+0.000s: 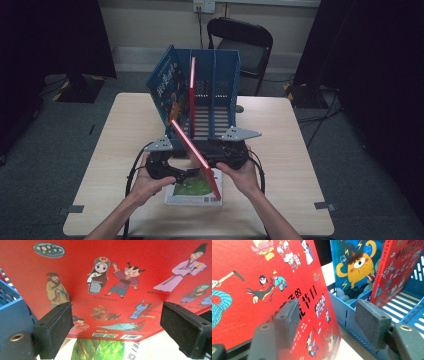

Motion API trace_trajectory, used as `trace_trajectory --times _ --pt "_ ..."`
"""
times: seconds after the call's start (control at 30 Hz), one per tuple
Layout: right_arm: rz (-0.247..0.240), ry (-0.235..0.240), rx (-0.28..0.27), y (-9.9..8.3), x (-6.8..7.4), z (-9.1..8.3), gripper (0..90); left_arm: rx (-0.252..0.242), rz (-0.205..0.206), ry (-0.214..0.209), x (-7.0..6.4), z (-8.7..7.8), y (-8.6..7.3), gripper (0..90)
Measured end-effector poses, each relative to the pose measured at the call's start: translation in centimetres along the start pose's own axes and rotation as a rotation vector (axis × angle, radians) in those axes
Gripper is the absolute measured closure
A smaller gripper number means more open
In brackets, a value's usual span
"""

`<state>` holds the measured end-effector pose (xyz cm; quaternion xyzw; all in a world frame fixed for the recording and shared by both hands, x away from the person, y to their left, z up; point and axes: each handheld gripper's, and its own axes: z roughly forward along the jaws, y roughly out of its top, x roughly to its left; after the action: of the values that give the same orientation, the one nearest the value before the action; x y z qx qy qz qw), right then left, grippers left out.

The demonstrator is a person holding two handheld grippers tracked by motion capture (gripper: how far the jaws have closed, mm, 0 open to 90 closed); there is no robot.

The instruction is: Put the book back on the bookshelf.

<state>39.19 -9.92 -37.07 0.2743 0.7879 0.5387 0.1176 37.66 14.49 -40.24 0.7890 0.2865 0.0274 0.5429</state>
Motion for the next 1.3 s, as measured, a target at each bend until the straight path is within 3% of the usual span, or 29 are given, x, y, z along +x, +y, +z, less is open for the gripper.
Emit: trace_trajectory --times 0.1,0.37,0.6,0.93,1.13,1.3 --pt "-0.001 -0.005 0.009 0.0 0.0 -0.1 37.0 0.002 -0.008 -0.006 0.2 -0.1 0.0 15.3" --pt "-0.011 -0.029 0.006 -0.2 0.1 -1.2 41.1 0.005 -0.007 -0.008 0.3 -0.5 0.0 15.3" --pt "-0.029 -0.034 -0.012 -0.4 0.7 -3.8 47.1 0.002 -0.004 -0.010 0.3 -0.6 0.1 15.4" --pt "-0.021 -0.056 0.005 -3.0 1.5 -7.8 57.0 0.000 -0.009 -0.005 0.3 -0.6 0.1 15.5" --pt "-0.028 -0.024 0.008 -4.1 2.8 -9.0 52.9 -0.003 -0.014 -0.004 0.3 -0.5 0.1 15.6" --pt "-0.061 0.024 0.047 -4.6 4.3 -7.8 48.5 -0.006 -0.018 0.004 0.1 -0.5 0.1 16.9"
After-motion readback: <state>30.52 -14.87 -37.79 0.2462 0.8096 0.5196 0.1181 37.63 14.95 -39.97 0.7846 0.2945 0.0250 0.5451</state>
